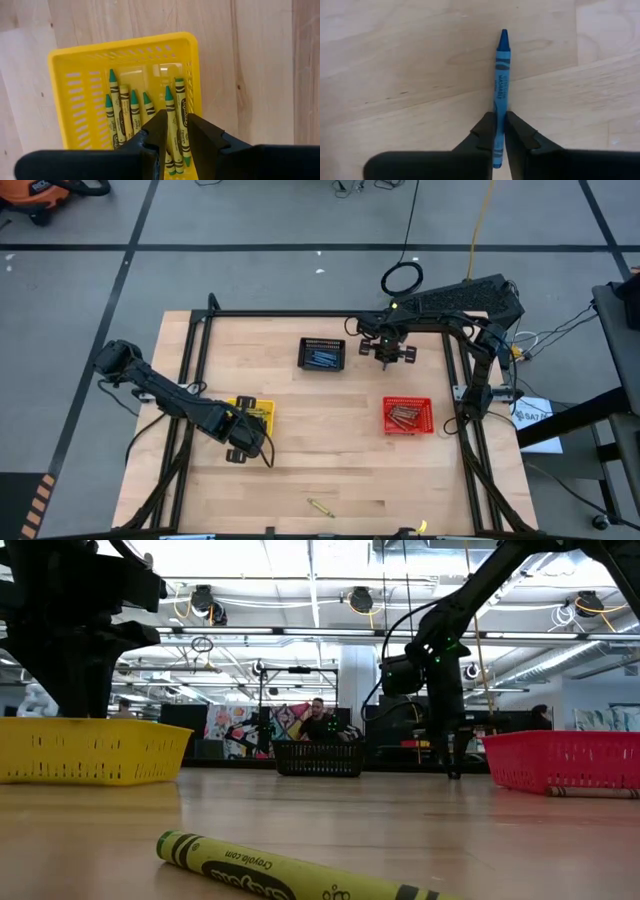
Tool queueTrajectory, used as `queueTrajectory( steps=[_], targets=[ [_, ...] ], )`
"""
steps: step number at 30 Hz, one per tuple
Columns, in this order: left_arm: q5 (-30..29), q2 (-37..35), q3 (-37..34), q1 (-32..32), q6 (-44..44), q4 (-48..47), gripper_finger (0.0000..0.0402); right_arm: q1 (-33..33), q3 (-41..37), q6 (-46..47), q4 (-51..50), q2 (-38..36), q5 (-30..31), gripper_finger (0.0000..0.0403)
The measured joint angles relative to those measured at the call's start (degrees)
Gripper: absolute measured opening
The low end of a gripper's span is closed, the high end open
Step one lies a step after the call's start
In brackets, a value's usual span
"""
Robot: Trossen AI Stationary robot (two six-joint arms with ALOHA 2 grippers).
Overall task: Sort crayons
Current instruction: Put the blue crayon into the black bin
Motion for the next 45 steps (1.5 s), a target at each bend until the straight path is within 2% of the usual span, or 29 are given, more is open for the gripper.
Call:
queueTrajectory(
  steps=[2,11,23,28,33,37,45],
  targets=[
    [0.0,0.0,0.0,0.0,0.0,0.0,0.008,0.0,0.0,0.0,0.1,0.0,0.0,0.0007],
    [0.0,0.0,0.0,0.0,-0.4,0.0,0.008,0.8,0.9,-4.8,-0.2,-1.4,0.3,0.0003],
    [0.0,0.0,0.0,0.0,-1.9,-0.1,0.008,2.8,1.9,-12.0,0.2,-12.2,3.4,0.0001],
    [0.0,0.0,0.0,0.0,-1.8,-0.3,0.008,6.2,2.0,-19.2,8.2,-15.0,3.3,0.0001],
    [0.0,0.0,0.0,0.0,-1.6,-0.4,0.008,9.1,2.1,-27.4,21.4,-15.6,3.0,0.0],
    [0.0,0.0,0.0,0.0,-1.7,-0.4,0.008,10.2,2.1,-33.7,29.0,-15.5,0.6,0.0],
    [0.0,0.0,0.0,0.0,-1.7,-0.4,0.008,10.6,2.1,-44.5,32.5,-15.3,-3.5,0.0]
  ],
)
